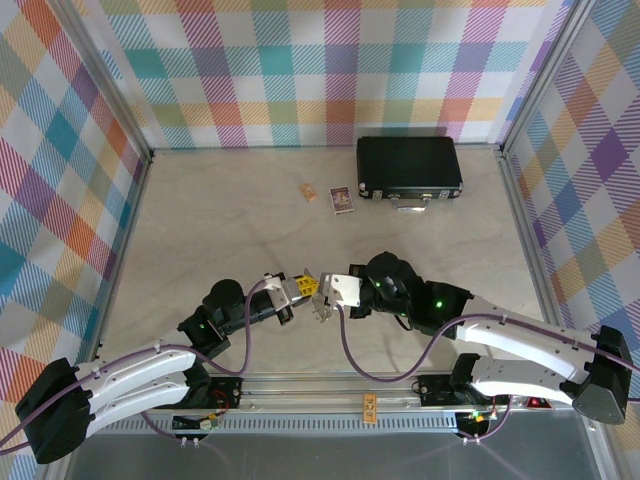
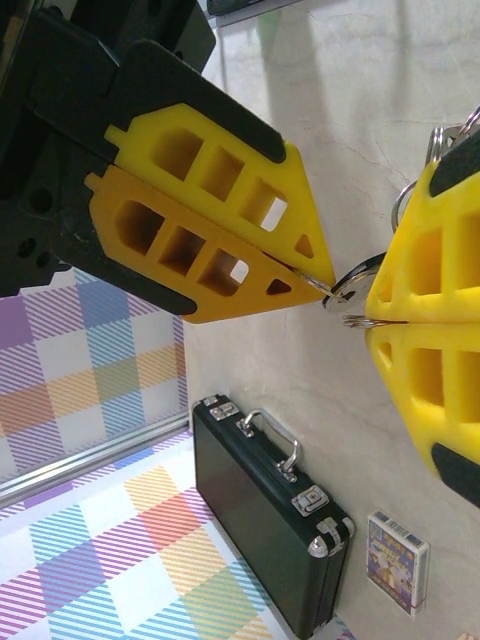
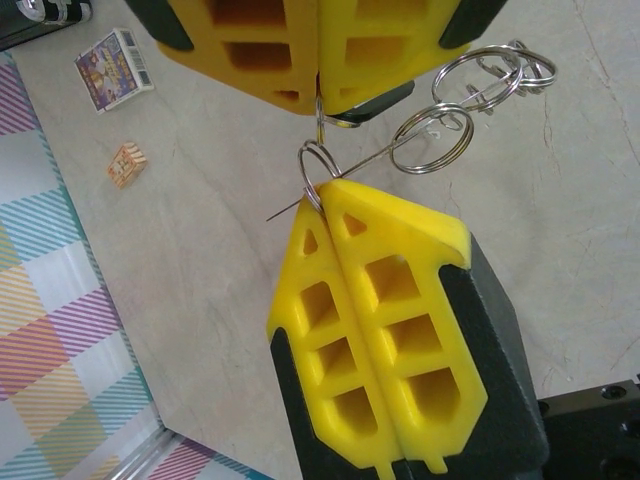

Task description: Put the keys on the keyring

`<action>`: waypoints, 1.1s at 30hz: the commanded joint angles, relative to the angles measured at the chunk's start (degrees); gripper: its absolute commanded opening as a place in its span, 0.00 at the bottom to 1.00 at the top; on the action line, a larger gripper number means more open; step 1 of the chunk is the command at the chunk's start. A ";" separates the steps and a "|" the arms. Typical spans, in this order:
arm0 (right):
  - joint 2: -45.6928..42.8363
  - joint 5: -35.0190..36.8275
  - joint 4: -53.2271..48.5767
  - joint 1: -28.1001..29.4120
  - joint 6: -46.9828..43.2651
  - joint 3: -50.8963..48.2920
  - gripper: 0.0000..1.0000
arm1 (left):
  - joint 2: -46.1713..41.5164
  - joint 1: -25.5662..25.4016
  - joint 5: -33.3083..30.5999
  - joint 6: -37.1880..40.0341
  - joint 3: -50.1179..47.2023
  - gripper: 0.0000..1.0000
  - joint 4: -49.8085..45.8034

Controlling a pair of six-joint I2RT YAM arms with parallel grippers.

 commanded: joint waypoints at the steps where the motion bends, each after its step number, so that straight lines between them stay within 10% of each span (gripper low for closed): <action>1: 0.78 0.35 0.10 -0.25 1.84 1.57 0.00 | -1.09 -0.71 1.64 -1.00 0.27 0.00 3.22; 33: -0.08 1.71 1.52 -0.44 2.80 1.24 0.00 | 0.19 -0.71 2.57 -1.32 1.01 0.00 2.29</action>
